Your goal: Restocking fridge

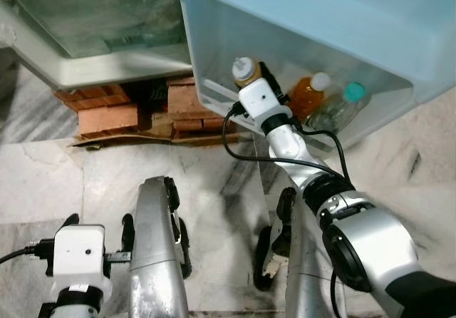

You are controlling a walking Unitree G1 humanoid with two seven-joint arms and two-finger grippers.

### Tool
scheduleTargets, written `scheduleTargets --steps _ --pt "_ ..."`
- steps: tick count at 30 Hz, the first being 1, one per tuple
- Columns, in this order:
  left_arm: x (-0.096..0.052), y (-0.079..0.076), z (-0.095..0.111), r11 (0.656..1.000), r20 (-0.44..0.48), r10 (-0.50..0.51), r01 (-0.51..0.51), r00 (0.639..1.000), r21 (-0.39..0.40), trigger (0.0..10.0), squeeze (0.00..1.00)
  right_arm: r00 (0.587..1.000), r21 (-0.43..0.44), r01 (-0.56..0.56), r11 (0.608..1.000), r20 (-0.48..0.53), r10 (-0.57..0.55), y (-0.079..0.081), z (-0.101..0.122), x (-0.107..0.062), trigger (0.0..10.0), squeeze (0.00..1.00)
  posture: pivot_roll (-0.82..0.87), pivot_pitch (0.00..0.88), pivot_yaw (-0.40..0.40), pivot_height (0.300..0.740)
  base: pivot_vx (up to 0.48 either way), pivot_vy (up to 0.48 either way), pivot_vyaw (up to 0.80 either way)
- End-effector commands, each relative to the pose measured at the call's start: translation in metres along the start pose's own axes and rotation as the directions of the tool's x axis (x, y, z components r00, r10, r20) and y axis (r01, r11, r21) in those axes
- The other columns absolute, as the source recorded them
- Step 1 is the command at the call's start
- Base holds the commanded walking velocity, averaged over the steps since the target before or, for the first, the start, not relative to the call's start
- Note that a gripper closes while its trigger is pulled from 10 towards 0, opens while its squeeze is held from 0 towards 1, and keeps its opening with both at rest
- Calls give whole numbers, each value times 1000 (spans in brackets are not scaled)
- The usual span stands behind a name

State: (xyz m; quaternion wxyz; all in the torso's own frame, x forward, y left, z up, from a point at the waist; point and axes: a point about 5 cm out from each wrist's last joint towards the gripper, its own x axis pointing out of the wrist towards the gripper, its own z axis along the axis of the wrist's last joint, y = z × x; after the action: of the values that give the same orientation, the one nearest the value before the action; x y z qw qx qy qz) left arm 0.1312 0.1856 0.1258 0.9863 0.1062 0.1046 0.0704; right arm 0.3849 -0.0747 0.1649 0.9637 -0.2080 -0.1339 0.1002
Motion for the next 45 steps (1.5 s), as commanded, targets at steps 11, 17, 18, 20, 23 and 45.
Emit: scheduleTargets --steps 11,17,18,20,23,45 --pt "4 2 -5 999 -42 -24 25 999 29 10000 0 981 154 60 986 -191 -30 -4 -34 -16 10000 1000 283 481 16 538 0 0 0" --pt "12 5 -5 999 -23 -21 21 1000 40 10000 0 993 151 48 987 -116 -30 -5 -18 -6 10000 1000 276 455 13 538 0 0 0" --pt "15 5 -5 999 -22 -20 20 1000 40 10000 0 993 153 49 987 -116 -31 -5 -17 -5 10000 1000 269 443 10 538 0 0 0" --pt "18 4 -4 999 -12 -18 18 1000 41 10000 0 994 161 56 985 -104 -39 -7 -13 -3 10000 1000 266 430 9 538 0 0 0" --pt "25 2 -1 999 11 -22 21 1000 44 10000 0 996 171 70 983 -64 -60 -13 -5 2 10000 1000 255 399 5 538 0 0 0" --pt "74 -10 6 997 133 -68 60 989 57 10000 0 999 67 45 997 -4 -45 -49 0 5 10000 1000 150 199 14 538 0 0 0"
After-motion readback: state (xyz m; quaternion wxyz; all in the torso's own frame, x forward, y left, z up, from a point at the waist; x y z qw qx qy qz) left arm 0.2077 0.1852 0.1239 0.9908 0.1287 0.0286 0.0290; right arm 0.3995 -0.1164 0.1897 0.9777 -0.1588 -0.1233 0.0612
